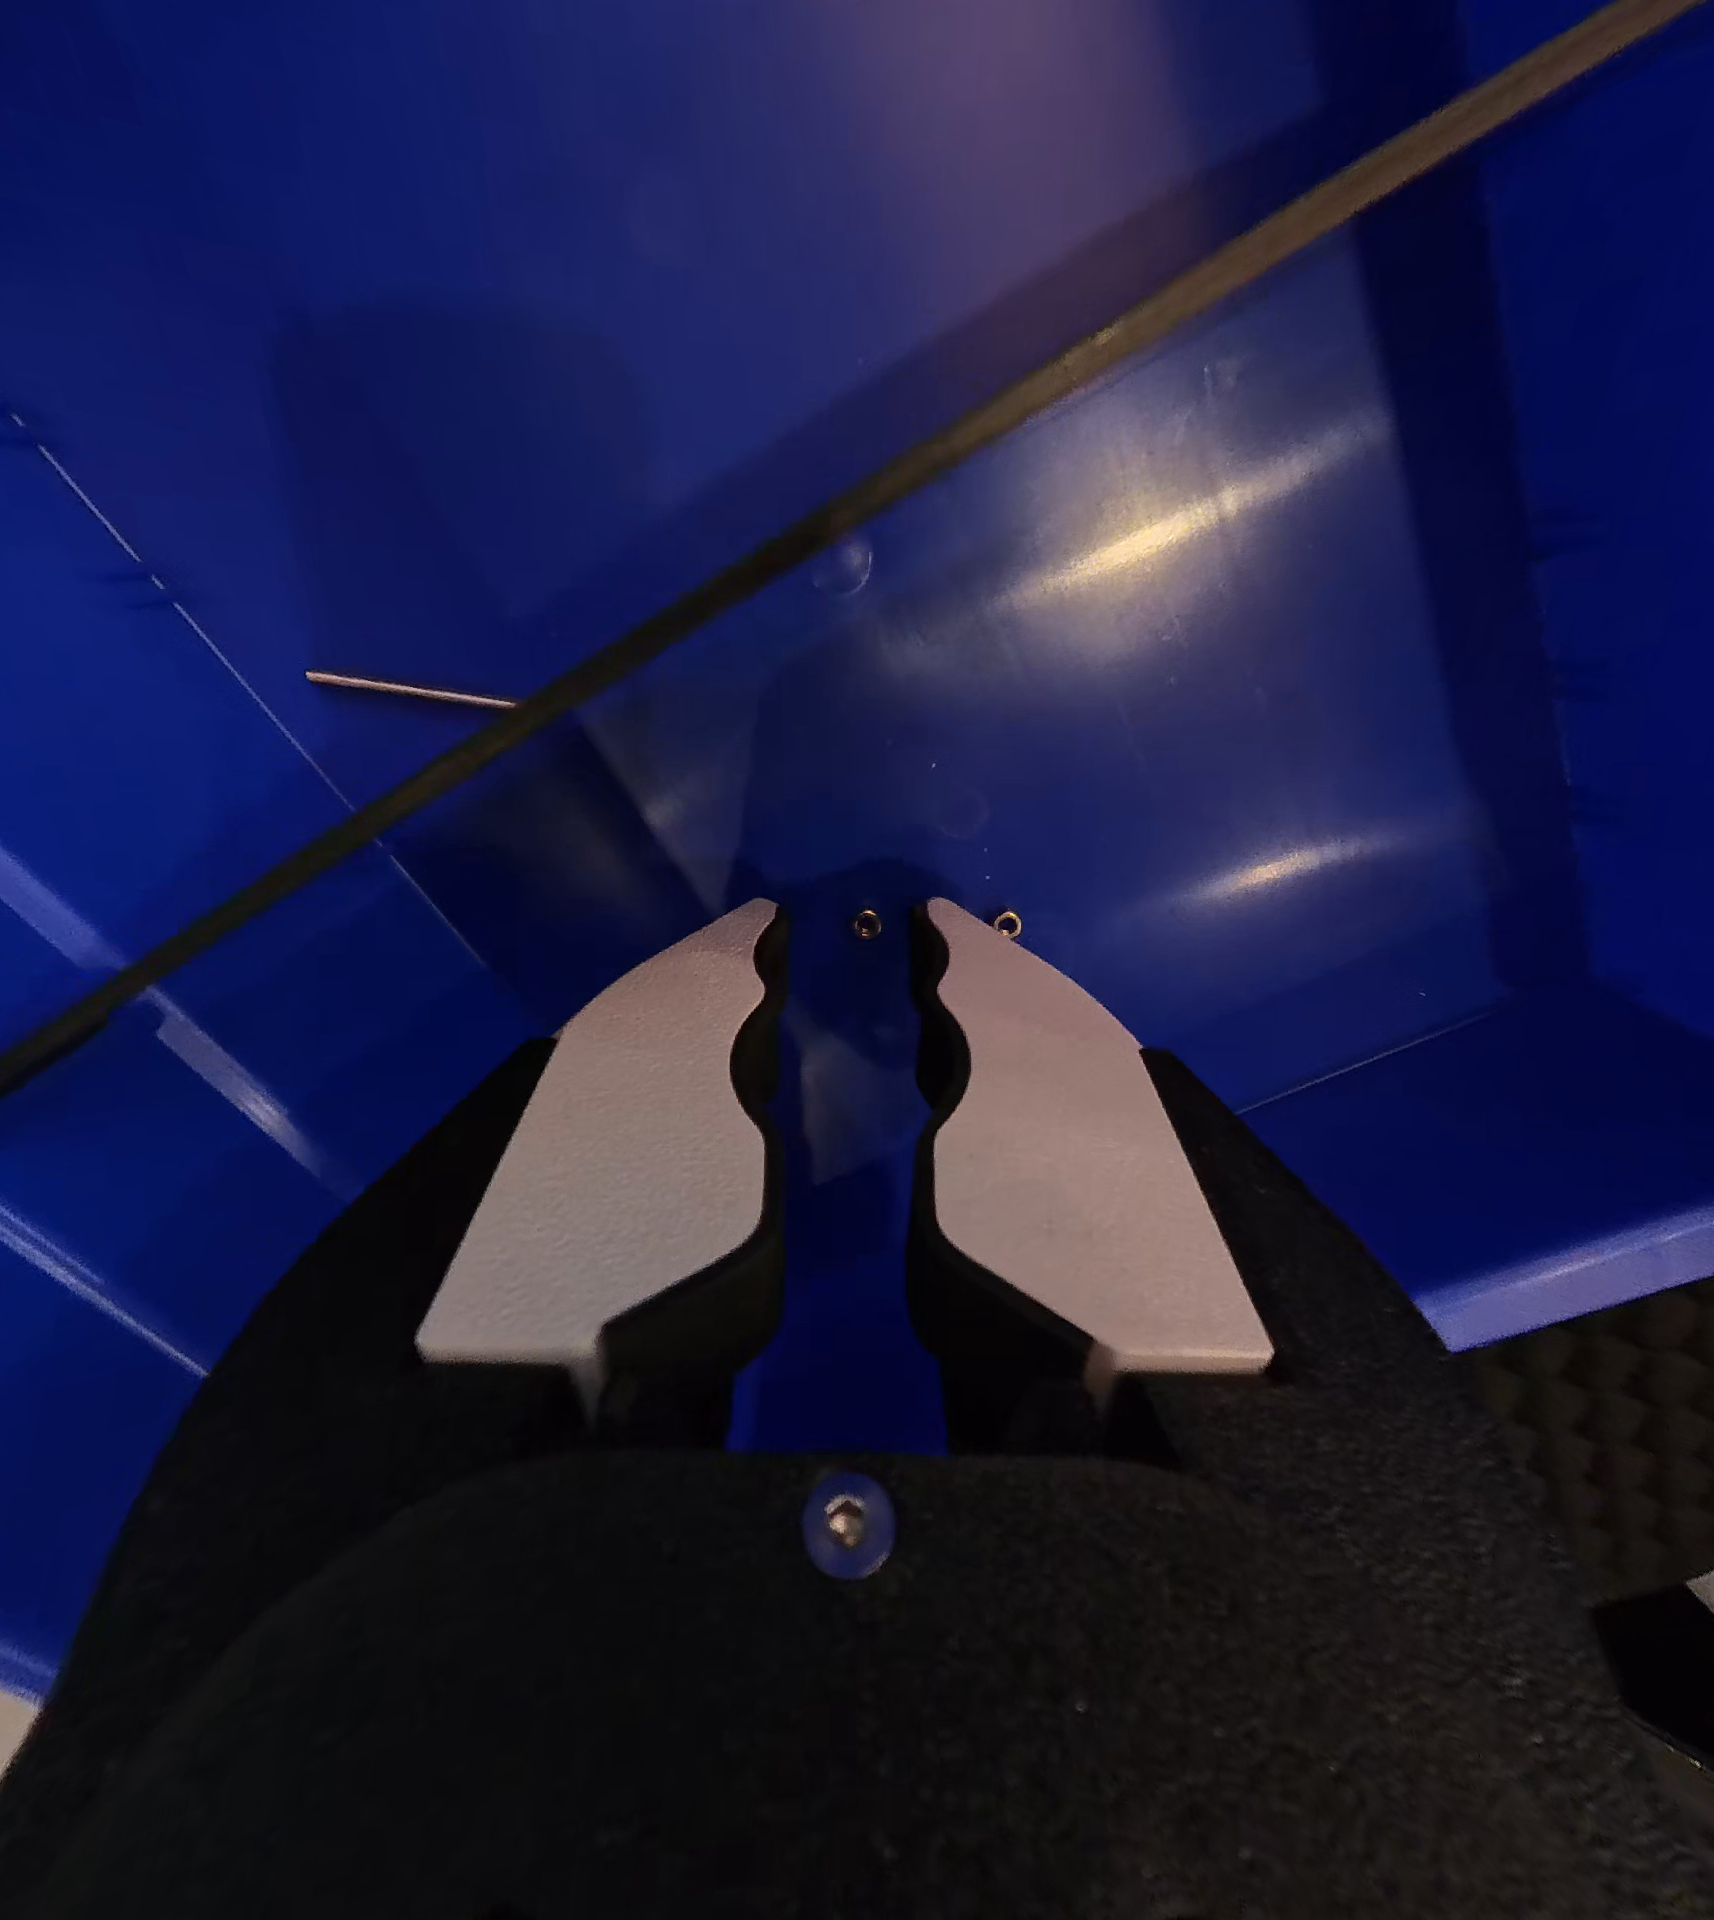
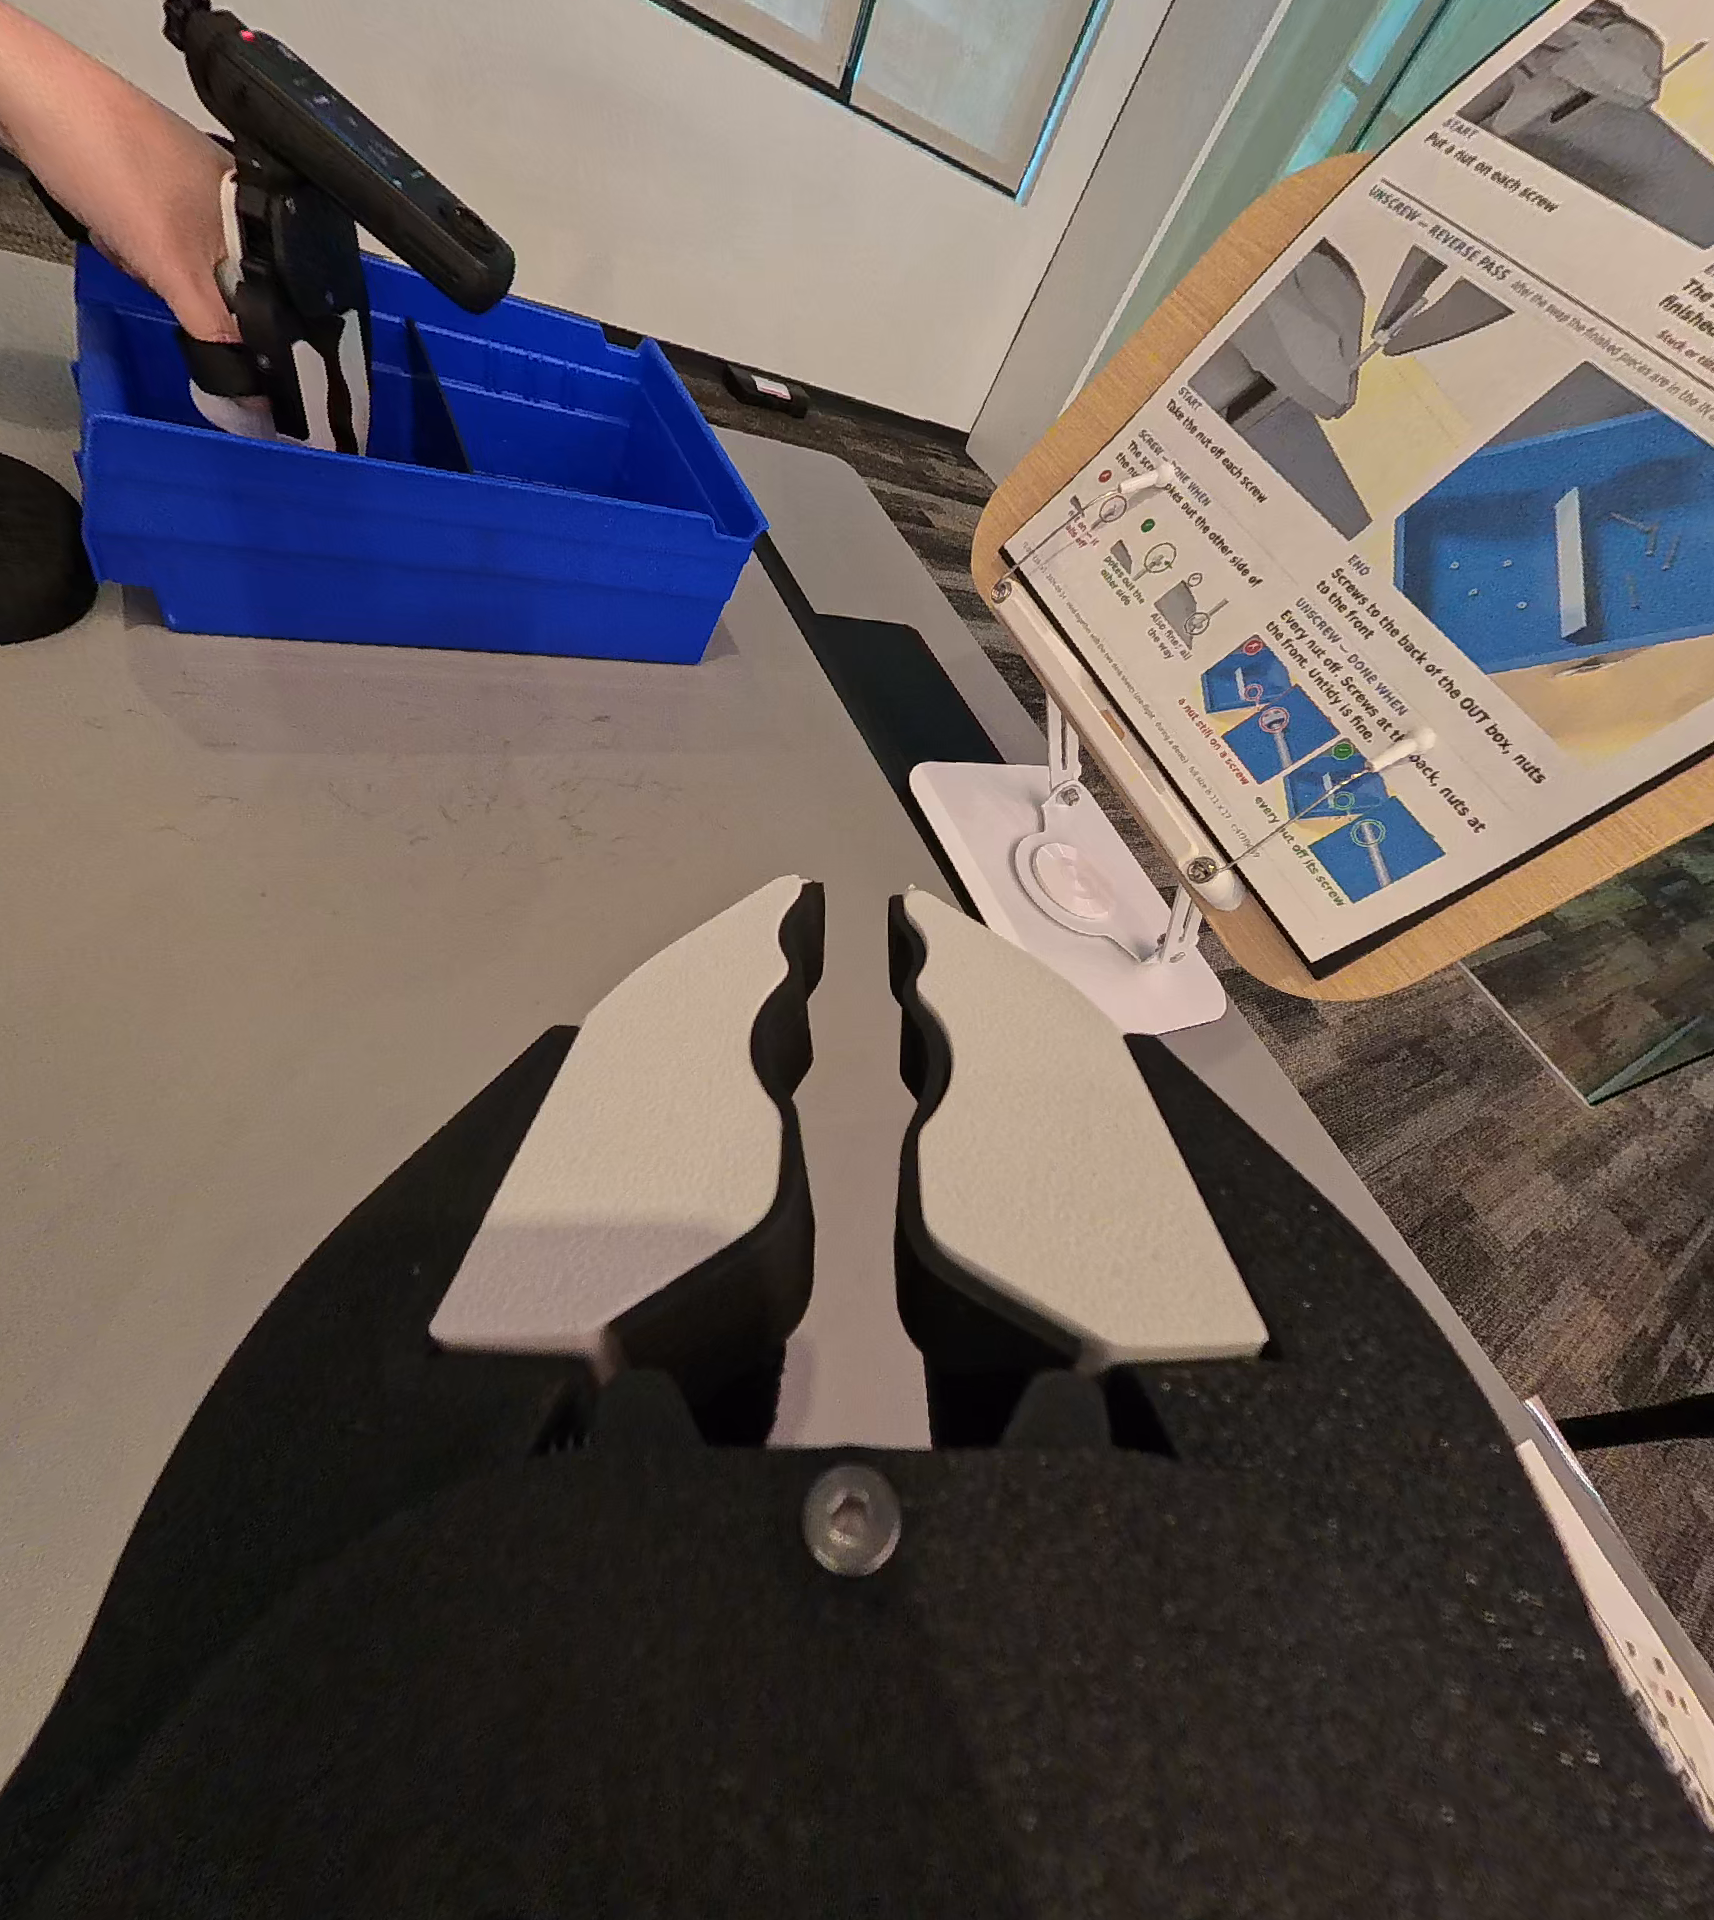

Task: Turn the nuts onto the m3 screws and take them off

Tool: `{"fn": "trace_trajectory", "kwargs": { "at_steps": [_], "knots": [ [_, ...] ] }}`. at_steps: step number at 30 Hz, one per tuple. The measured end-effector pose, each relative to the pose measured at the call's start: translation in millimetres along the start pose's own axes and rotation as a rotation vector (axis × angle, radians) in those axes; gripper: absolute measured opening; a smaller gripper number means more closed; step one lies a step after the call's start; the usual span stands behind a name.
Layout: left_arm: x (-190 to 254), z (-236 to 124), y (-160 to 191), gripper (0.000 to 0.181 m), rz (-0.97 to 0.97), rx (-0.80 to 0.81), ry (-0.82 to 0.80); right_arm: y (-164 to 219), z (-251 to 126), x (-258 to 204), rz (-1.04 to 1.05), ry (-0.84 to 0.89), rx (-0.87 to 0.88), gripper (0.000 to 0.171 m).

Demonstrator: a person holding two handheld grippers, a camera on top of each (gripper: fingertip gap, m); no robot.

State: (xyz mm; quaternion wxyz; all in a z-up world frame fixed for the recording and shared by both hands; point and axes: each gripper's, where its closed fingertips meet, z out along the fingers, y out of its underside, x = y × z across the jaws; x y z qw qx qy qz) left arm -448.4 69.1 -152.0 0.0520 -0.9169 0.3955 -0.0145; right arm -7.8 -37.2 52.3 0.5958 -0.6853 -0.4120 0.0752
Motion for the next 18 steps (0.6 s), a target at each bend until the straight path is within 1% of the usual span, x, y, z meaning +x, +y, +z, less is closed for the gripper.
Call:
{"fn": "trace_trajectory", "kwargs": {
  "at_steps": [4,18],
  "knots": [
    [0.1,-0.1,0.1,0.022,0.005,0.004,0.000,0.0,-0.1,0.0,0.000,0.001,0.000,0.012],
    [3.8,0.0,2.1,0.008,0.031,-0.011,0.000,1.3,-1.3,1.9,0.009,0.004,0.004,0.012]
  ]
}}
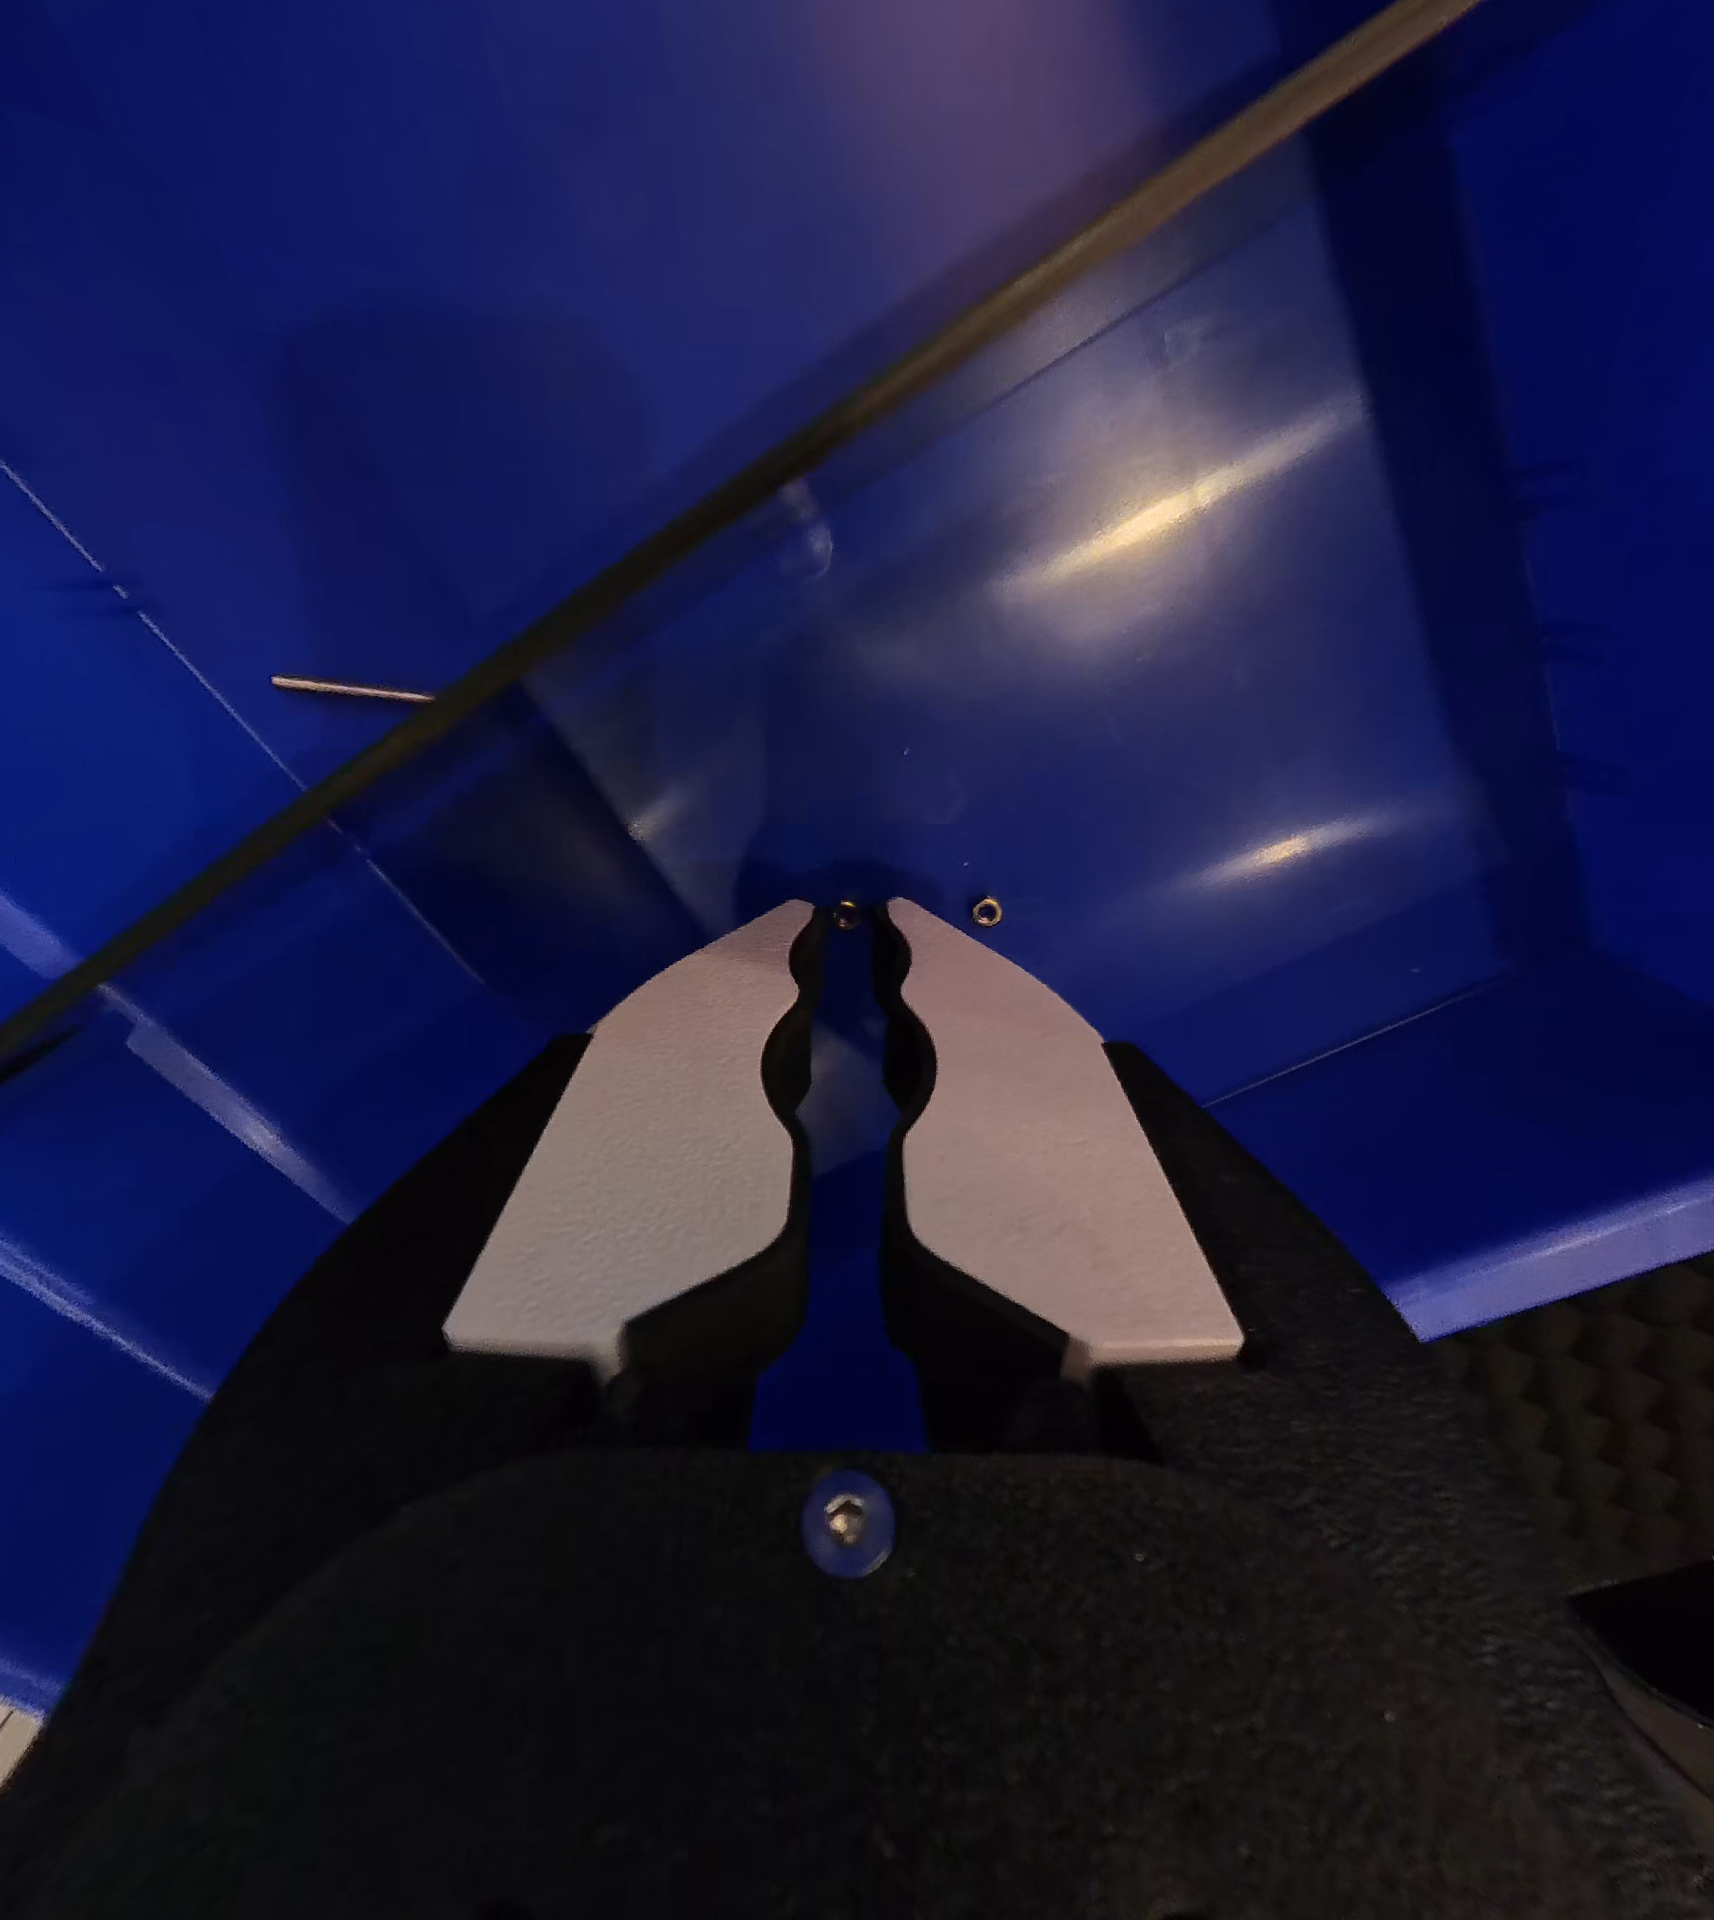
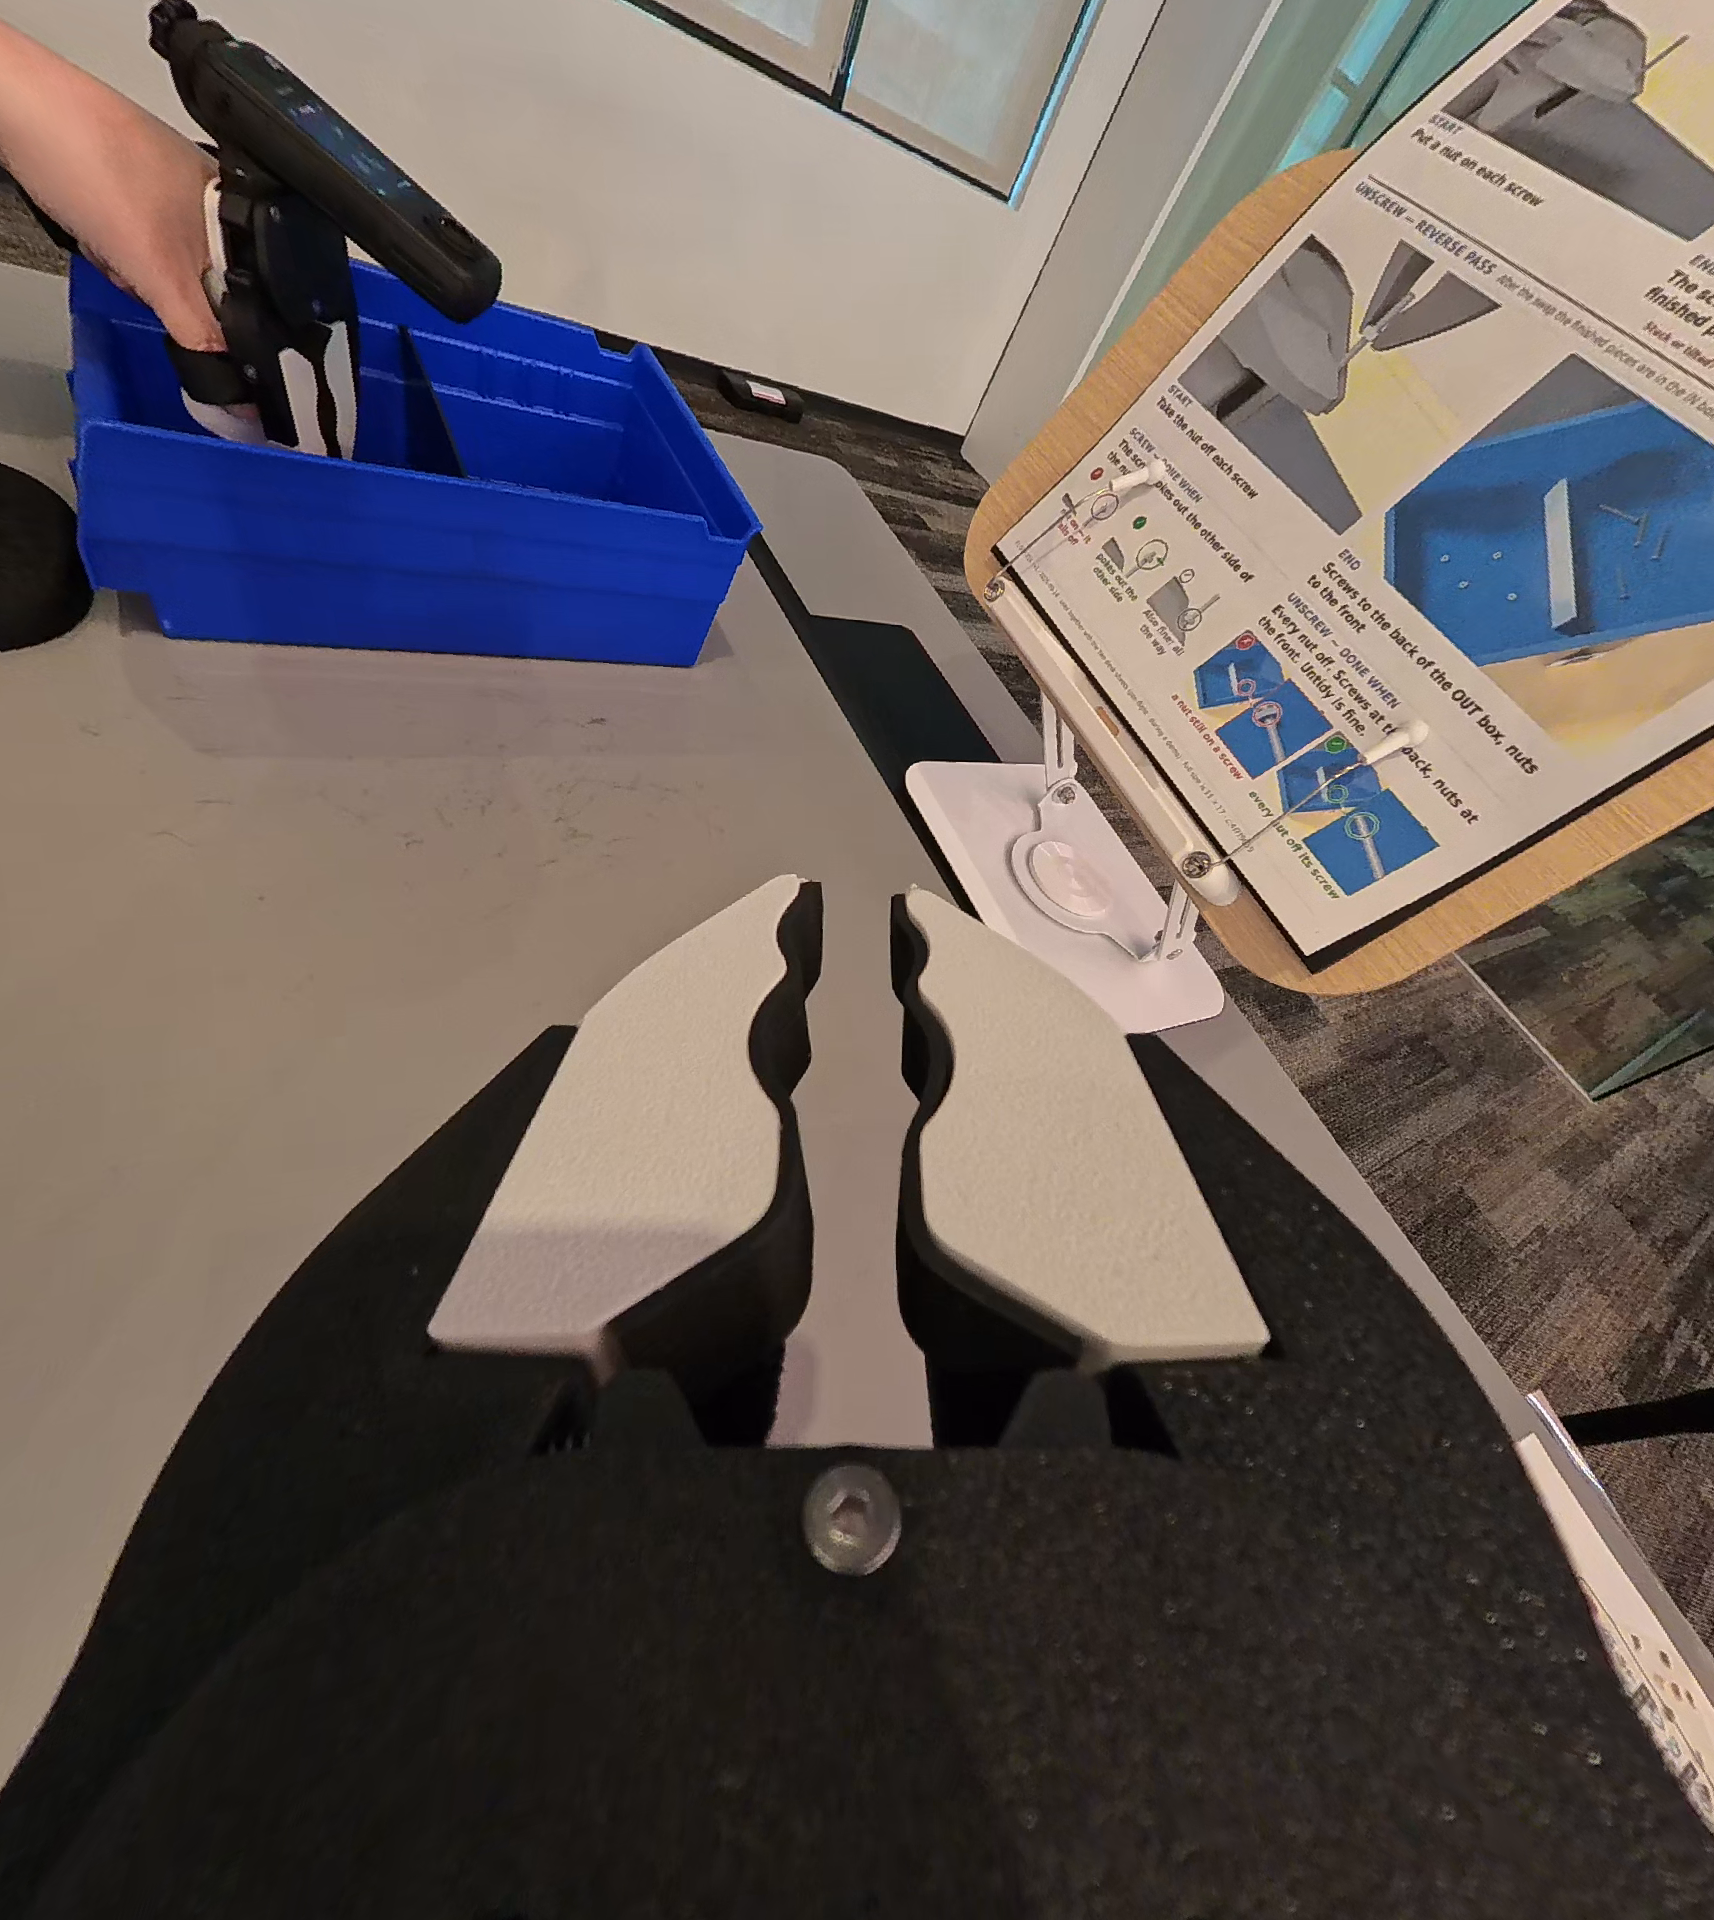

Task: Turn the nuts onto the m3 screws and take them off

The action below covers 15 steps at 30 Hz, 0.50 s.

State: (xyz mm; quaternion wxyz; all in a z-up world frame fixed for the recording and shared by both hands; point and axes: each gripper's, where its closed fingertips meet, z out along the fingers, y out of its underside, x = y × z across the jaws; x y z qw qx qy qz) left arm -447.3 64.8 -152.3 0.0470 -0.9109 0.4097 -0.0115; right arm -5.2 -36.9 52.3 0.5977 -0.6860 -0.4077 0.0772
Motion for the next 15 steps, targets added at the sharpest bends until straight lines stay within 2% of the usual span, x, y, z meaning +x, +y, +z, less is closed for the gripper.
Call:
{"fn": "trace_trajectory", "kwargs": {
  "at_steps": [15],
  "knots": [
    [-0.2,0.5,-0.3,0.006,0.014,-0.007,0.002,5.7,-0.2,2.7,0.016,0.002,-0.009,0.013]
  ]
}}
